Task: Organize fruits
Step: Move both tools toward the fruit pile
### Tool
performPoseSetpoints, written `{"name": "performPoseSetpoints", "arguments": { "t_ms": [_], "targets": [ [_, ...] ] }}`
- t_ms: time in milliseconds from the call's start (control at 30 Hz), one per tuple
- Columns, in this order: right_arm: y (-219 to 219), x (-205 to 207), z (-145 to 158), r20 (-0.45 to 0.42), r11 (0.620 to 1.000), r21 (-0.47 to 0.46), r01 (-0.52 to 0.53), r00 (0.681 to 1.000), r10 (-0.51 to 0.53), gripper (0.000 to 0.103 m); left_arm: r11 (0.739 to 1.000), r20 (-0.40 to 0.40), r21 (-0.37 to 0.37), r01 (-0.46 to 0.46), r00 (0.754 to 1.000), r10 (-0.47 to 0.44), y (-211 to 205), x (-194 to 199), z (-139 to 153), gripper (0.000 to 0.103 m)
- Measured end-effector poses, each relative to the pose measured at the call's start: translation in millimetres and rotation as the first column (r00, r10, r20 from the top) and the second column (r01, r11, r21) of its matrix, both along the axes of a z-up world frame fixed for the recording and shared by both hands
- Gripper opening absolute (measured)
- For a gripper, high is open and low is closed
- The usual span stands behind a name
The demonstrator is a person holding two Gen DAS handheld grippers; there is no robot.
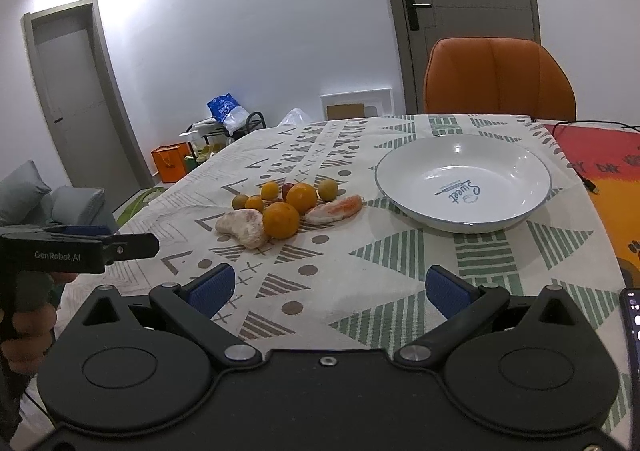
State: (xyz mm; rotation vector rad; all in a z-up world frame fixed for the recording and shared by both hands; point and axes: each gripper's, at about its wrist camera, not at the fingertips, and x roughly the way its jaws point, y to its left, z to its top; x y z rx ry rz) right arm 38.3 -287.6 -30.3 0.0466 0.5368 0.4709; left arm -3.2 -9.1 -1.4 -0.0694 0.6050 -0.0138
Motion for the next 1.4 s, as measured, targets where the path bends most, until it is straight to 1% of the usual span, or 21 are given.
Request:
{"name": "performPoseSetpoints", "arguments": {
  "t_ms": [167,300,900,1067,1400],
  "targets": [
    [0,0,-1,-0.01,1.0,-0.006,0.0,1.0,0.0,0.103,1.0,0.0,0.011,0.008,1.0,-0.008,-2,-2,1,0.103],
    [0,-1,-1,-0.015,1.0,-0.006,-0.005,1.0,0.005,0.103,1.0,-0.003,0.002,0.006,1.0,-0.006,-1,-2,2,0.103],
    [0,-2,1,-0.005,1.0,-0.007,0.0,1.0,-0.001,0.103,1.0,-0.001,0.004,0.017,1.0,-0.017,-4,-4,3,0.103],
    [1,-1,0,-0.005,1.0,-0.009,0.0,1.0,0.0,0.103,0.999,0.005,0.026,0.019,1.0,-0.019,-5,-3,4,0.103],
    [5,6,-1,0.027,1.0,-0.02,0.021,0.999,-0.02,0.103,0.999,-0.014,0.009,0.031,0.999,-0.031,-1,7,-4,0.103]
  ]
}}
